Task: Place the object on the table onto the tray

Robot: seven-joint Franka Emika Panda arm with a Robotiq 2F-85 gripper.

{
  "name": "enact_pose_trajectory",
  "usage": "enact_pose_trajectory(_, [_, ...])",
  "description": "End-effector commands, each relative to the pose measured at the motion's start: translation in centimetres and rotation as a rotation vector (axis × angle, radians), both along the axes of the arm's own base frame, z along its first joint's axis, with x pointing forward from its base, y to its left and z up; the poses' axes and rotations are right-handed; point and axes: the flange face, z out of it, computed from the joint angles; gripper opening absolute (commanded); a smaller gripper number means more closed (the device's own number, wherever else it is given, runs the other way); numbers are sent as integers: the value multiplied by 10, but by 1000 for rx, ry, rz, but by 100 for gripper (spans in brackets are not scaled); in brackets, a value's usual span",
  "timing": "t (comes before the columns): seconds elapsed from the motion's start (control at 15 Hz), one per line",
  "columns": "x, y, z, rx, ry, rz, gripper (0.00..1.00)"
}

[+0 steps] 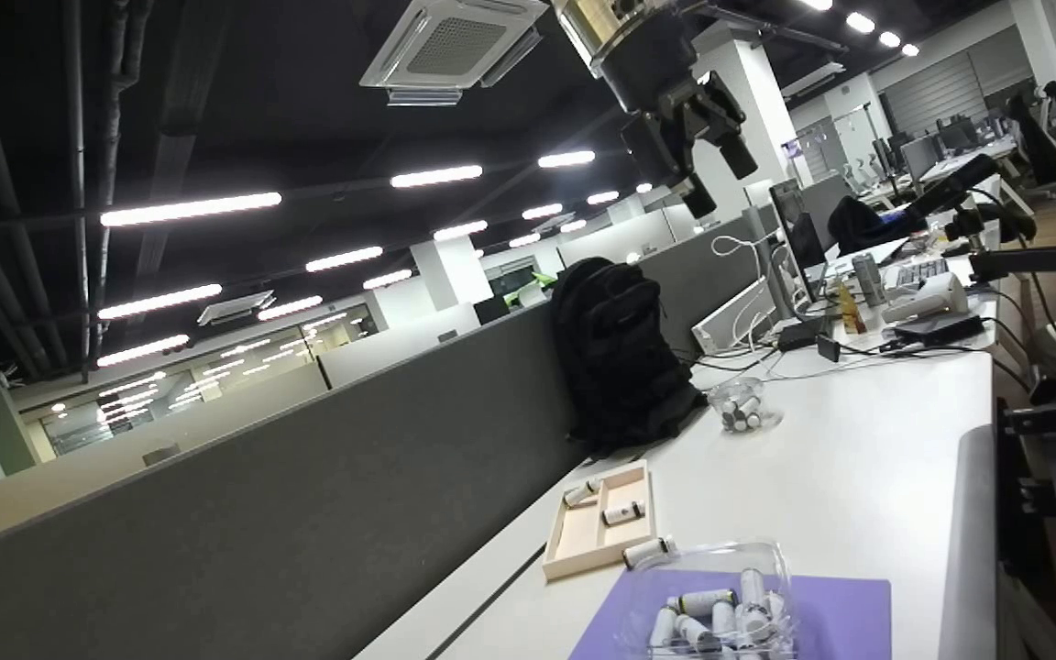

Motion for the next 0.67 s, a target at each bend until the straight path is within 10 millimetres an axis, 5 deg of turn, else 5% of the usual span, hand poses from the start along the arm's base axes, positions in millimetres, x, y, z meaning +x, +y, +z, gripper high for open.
enact_pose_trajectory(0.0, [37, -29, -20, 46, -33, 52, 100])
enact_pose_trajectory(0.6, [135, -86, -94, 158, 114, 450, 100])
